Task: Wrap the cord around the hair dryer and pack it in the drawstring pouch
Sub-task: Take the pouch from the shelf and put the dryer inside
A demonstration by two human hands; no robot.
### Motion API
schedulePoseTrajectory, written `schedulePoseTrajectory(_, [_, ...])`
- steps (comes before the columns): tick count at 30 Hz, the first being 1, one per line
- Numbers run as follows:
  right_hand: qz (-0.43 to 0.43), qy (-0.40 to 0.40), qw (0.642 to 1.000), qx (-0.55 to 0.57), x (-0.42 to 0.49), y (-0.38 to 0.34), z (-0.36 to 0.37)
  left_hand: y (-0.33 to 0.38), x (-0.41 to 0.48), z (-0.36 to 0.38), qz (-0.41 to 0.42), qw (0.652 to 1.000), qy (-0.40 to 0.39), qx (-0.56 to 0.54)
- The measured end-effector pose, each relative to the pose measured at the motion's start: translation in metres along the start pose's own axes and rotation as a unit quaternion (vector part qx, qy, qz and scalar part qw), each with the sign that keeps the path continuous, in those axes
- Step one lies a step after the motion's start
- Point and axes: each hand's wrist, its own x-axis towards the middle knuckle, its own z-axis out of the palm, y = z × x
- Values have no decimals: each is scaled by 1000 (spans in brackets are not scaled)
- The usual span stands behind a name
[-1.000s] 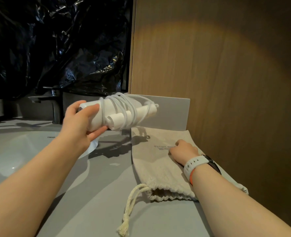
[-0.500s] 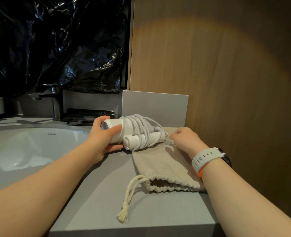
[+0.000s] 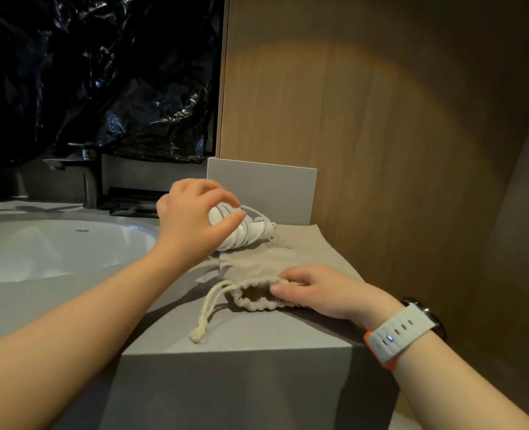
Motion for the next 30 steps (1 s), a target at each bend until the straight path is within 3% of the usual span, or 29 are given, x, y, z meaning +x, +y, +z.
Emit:
schedulePoseTrajectory(1, [1,25,1000,12,1,-3,5,4,-4,-4,14,999,-17,-25])
schedulePoseTrajectory(3, [1,63,998,7,4,-9,13,10,-15,-9,15,986,-128,-103])
schedulePoseTrajectory(5, [-2,93,996,-2,4,-11,18,10,-25,-11,10,966,-243,-86])
schedulePoseTrajectory(10, [-3,126,991,-42,-2,-9,19,12,-40,-10,-6,926,-337,-168])
schedulePoseTrajectory(17, [18,210,964,-164,-20,4,11,1,-46,-3,177,951,-246,-66])
schedulePoseTrajectory(20, [0,235,966,-110,-32,25,2,-8,-43,-8,181,953,-241,-23])
schedulePoseTrajectory(23, [-76,245,966,-28,-41,37,-2,-9,-41,-8,167,951,-260,-3])
schedulePoseTrajectory(27, [-170,276,939,-118,-44,41,3,-5,-40,-10,147,960,-238,-14])
schedulePoseTrajectory(30, [-151,274,934,-174,-42,41,5,-7,-41,-9,154,967,-202,29])
